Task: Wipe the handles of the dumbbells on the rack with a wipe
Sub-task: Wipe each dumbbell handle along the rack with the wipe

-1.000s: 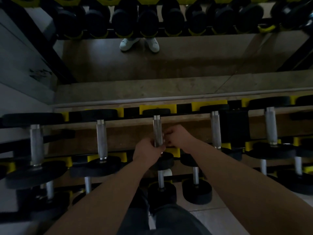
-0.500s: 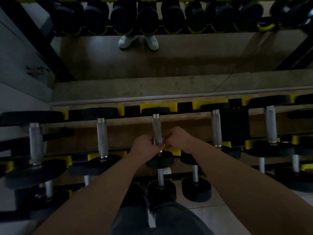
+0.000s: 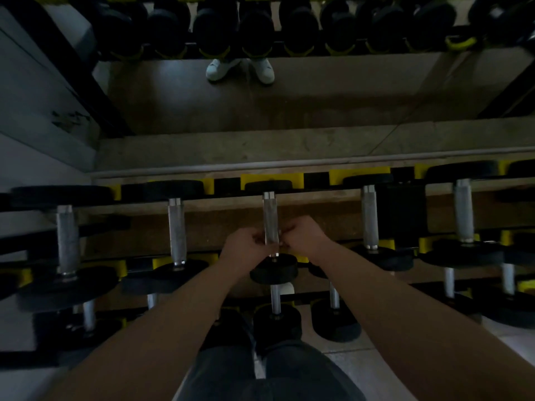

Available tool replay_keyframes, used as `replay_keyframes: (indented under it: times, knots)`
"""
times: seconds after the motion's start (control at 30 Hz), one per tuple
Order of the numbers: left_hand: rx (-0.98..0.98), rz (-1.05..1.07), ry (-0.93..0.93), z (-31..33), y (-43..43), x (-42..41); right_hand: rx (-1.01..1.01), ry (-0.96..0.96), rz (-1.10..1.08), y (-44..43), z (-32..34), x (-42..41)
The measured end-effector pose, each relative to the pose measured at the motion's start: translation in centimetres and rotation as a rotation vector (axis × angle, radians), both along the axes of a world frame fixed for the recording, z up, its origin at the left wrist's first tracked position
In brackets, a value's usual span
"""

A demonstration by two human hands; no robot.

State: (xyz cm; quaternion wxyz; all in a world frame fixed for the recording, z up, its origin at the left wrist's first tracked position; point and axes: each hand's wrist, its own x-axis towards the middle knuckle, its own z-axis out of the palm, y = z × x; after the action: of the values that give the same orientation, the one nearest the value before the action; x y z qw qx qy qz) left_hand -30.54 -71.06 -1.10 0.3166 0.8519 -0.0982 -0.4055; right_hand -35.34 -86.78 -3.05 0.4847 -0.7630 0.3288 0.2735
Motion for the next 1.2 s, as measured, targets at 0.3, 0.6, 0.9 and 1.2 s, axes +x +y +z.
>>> replay_keyframes:
  times: [0.3, 0.6, 0.9, 1.2]
  knots:
    - [-0.263, 0.318, 0.019, 1.3, 0.2, 0.3, 0.14, -0.327, -0.341, 0.7, 3.9, 0.1]
    - [-0.374, 0.678, 0.253, 0.6, -1.4, 0.7, 0.173, -0.343, -0.19, 0.1, 3.5, 0.2]
    - [-0.282, 0.535, 0.039, -0.4, -2.8, 3.3, 0.061, -0.208, -0.347, -0.6, 1.3, -1.4]
    - [-0.066, -0.123, -0.104, -1.2, 0.8, -0.6, 0.1, -0.169, -0.326, 0.4, 0.4, -2.0]
